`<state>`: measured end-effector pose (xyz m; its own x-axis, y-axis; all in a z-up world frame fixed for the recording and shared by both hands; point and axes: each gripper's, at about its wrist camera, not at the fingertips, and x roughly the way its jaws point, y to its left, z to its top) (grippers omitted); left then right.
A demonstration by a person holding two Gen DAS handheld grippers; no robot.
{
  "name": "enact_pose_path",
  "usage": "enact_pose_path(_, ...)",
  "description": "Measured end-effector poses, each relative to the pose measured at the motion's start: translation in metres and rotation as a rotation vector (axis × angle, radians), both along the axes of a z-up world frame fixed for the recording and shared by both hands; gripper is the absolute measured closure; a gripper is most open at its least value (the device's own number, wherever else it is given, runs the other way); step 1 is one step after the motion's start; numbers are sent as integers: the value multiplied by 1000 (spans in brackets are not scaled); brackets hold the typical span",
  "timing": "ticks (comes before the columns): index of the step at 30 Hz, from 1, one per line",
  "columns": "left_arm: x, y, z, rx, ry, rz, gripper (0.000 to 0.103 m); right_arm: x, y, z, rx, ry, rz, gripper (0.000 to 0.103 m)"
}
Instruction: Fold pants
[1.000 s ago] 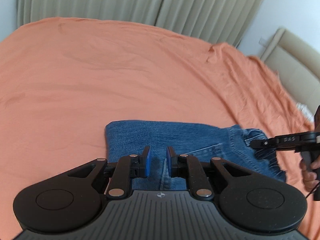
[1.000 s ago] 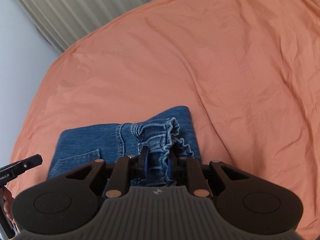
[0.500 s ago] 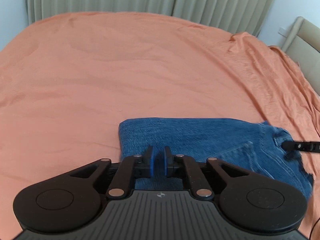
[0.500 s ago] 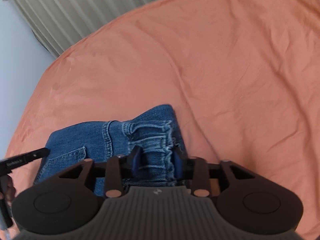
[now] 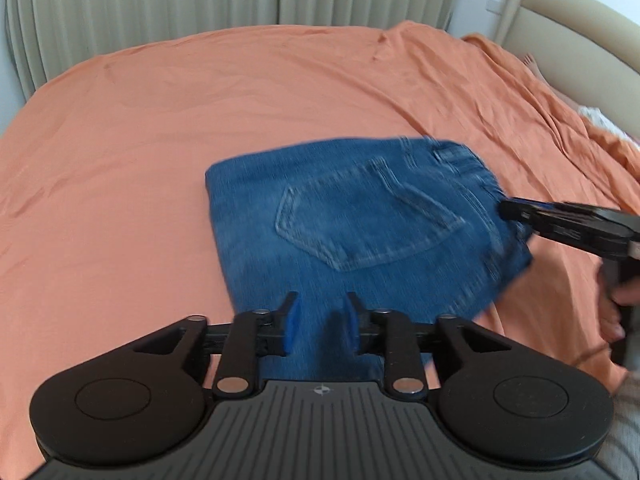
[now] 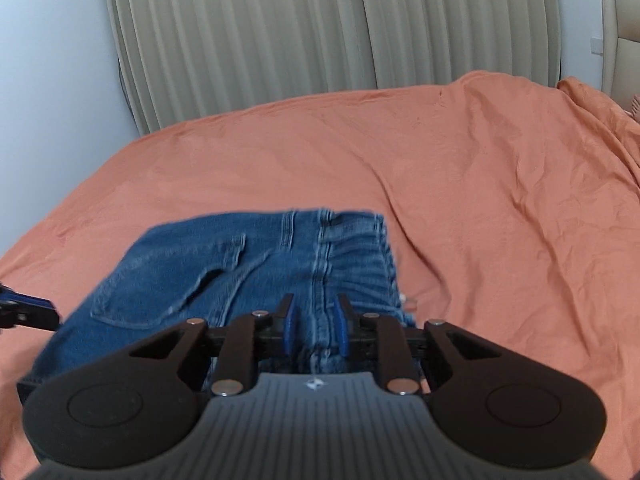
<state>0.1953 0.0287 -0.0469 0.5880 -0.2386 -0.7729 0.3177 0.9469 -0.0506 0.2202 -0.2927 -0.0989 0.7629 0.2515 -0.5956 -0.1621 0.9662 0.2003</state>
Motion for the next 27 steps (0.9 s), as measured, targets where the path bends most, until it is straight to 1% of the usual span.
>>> enact_pose_path(2, -15, -3, 0, 23, -7, -17, 57, -3, 1, -11, -1, 8, -3, 87)
enact_pose_path(5, -35, -14, -7, 107, -26, -50, 51, 1, -6, -20, 25, 25, 1, 91)
enact_pose_path(9, -52, -28, -25, 252, -35, -58, 50, 4, -14, -28, 86, 42, -13, 91)
enact_pose_path(11, -50, -33, -35, 330, -51, -34, 50, 3, -14, -27, 89, 35, -9, 91)
enact_pose_path(13, -44, -33, -42, 351, -64, -11, 51, 2, -13, -28, 92, 32, -9, 91)
enact_pose_path(15, -37, -36, -47, 345, -47, -5, 64, 3, -15, -30, 106, 34, -14, 91)
enact_pose_path(16, -35, -40, -49, 378, -42, -16, 82, 3, -15, -30, 114, 35, -15, 91)
enact_pose_path(17, -36, -45, -50, 434, -46, -36, 85, 3, -16, -30, 120, 35, -14, 91)
enact_pose_path(20, -49, -56, -44, 581, -121, -160, 89, 2, -19, -32, 133, 38, -10, 91)
enact_pose_path(21, -52, -56, -44, 611, -126, -194, 90, 2, -20, -32, 135, 42, -10, 92)
enact_pose_path(22, -52, -55, -44, 618, -111, -213, 92, 3, -21, -32, 135, 50, -9, 92)
enact_pose_path(24, -50, -51, -51, 615, -51, -226, 95, 6, -20, -33, 134, 78, -15, 95)
enact_pose_path(27, -50, -51, -75, 644, -19, -249, 95, 9, -19, -39, 127, 111, -13, 97)
